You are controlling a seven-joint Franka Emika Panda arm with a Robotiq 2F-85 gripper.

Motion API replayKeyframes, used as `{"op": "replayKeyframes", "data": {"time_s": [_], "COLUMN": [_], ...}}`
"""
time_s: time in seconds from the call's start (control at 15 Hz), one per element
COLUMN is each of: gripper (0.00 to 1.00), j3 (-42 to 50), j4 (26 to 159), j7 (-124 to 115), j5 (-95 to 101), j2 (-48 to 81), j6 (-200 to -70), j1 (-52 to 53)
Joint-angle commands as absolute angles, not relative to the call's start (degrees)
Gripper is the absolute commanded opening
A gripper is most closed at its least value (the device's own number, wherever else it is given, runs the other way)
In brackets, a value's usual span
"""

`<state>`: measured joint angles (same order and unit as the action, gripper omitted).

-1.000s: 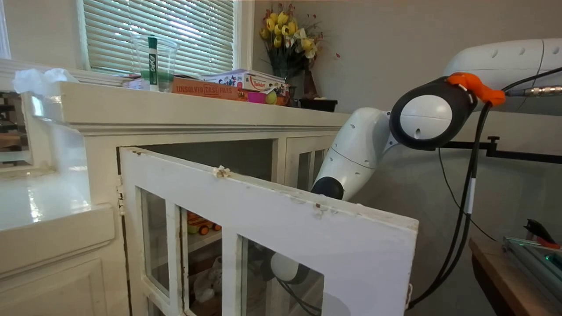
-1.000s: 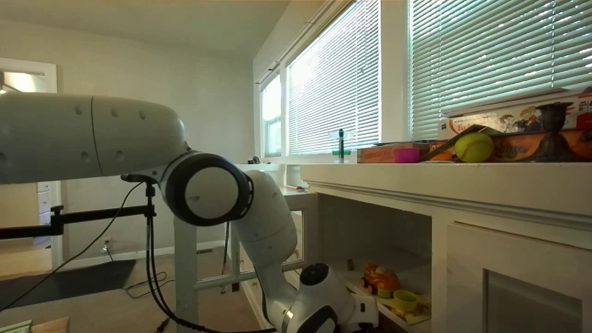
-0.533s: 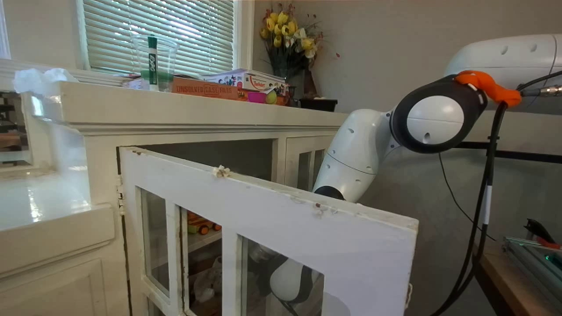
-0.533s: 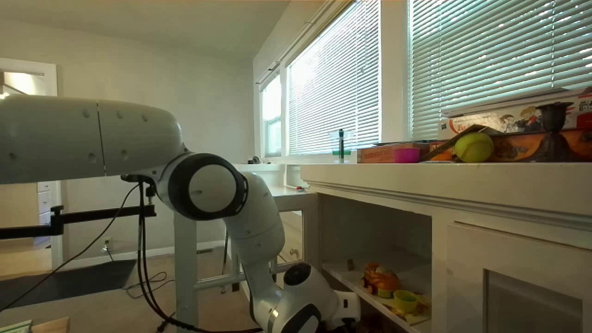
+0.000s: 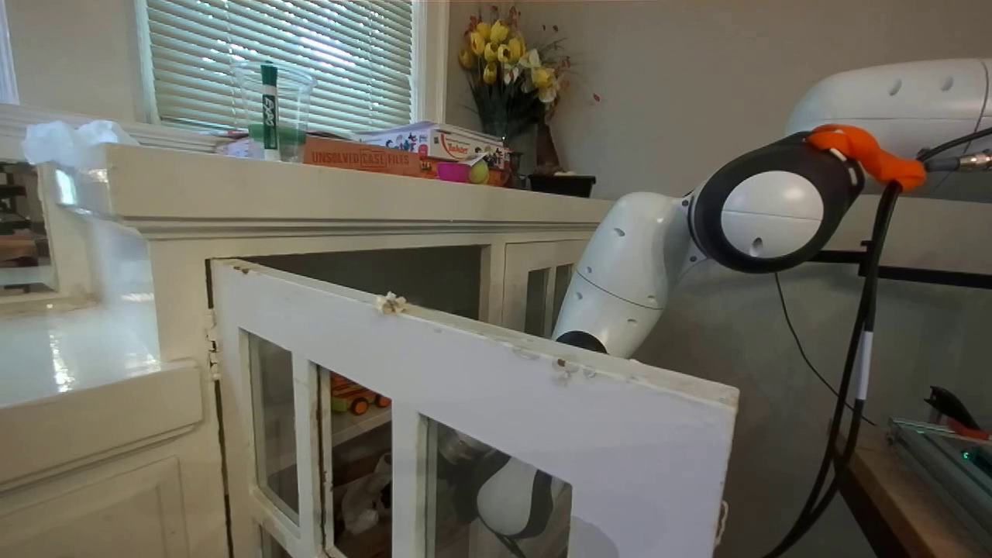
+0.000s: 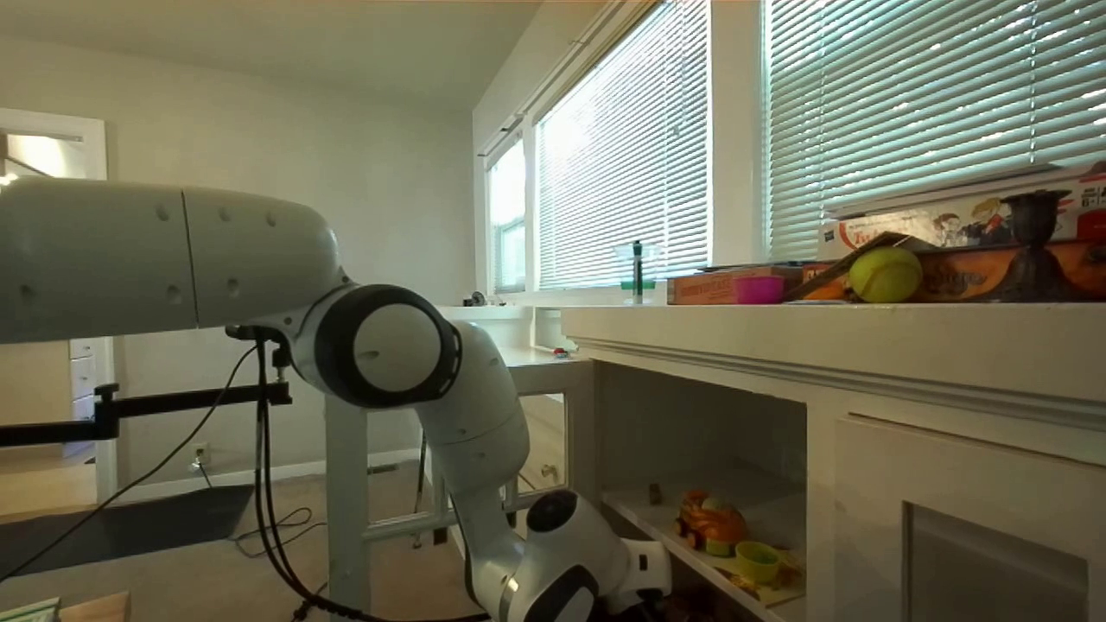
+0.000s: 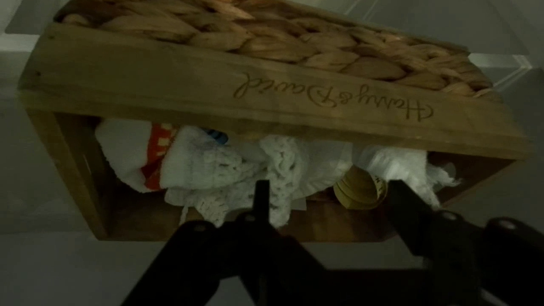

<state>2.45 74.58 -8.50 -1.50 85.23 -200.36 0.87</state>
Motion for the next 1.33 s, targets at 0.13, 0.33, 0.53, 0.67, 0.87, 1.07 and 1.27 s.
{"op": "replayKeyframes", "data": {"time_s": [0.13,0.33,0.53,0.67,0.87,1.07,1.27], "gripper": [1.0,1.0,1.0,1.0,1.0,1.0,1.0], "j3": [4.7,4.0,2.5,1.4,0.5,-0.2,-1.0], "j4": [75.1,74.9,75.0,74.9,74.9,74.5,73.8], "j7": [-5.8,-5.2,-4.9,-4.9,-4.8,-4.7,-4.2], "j5": [-6.2,-5.3,-4.0,-3.4,-3.0,-2.5,-1.5], "j2": [85.2,85.2,85.2,85.2,85.2,85.2,85.2], "j6": [-203.0,-202.5,-202.0,-201.4,-200.5,-198.9,-197.5], "j1": [4.7,5.1,4.1,3.2,2.3,1.0,-0.9]}}
